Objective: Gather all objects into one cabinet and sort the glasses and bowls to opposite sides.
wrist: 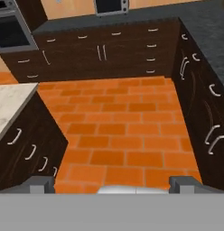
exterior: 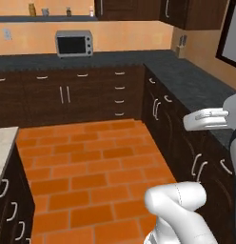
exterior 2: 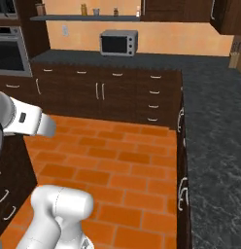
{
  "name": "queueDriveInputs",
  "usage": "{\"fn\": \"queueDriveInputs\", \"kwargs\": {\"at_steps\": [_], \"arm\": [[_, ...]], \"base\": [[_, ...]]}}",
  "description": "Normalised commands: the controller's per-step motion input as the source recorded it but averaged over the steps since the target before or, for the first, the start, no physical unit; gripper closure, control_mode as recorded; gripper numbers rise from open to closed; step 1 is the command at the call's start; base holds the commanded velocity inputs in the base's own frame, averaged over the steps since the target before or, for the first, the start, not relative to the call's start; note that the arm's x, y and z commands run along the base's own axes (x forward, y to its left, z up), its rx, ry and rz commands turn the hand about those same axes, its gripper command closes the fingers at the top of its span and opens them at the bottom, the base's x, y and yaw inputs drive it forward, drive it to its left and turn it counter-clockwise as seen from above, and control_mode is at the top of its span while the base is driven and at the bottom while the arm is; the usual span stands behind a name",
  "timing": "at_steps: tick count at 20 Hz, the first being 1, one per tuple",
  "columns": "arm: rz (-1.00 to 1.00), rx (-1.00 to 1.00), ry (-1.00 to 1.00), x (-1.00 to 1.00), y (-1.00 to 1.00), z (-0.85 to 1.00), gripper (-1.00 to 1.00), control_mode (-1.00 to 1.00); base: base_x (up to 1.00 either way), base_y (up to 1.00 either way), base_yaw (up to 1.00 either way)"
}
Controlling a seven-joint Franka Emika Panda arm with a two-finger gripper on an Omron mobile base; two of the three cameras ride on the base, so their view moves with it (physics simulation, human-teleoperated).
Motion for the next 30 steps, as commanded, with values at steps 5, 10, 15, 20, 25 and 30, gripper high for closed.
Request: {"fn": "queueDriveInputs", "kwargs": {"at_steps": [5, 10, 15, 20, 25, 30], "arm": [[0.0, 0.0, 0.0, 0.0, 0.0, 0.0, -1.0, 1.0], [0.0, 0.0, 0.0, 0.0, 0.0, 0.0, -1.0, 1.0], [0.0, 0.0, 0.0, 0.0, 0.0, 0.0, -1.0, 1.0], [0.0, 0.0, 0.0, 0.0, 0.0, 0.0, -1.0, 1.0], [0.0, 0.0, 0.0, 0.0, 0.0, 0.0, -1.0, 1.0], [0.0, 0.0, 0.0, 0.0, 0.0, 0.0, -1.0, 1.0]], "base": [[1.0, 0.06, -0.04], [1.0, 0.13, -0.05], [1.0, 0.13, -0.04], [1.0, 0.21, -0.08], [1.0, 0.32, -0.2], [0.86, 0.16, -0.13]]}}
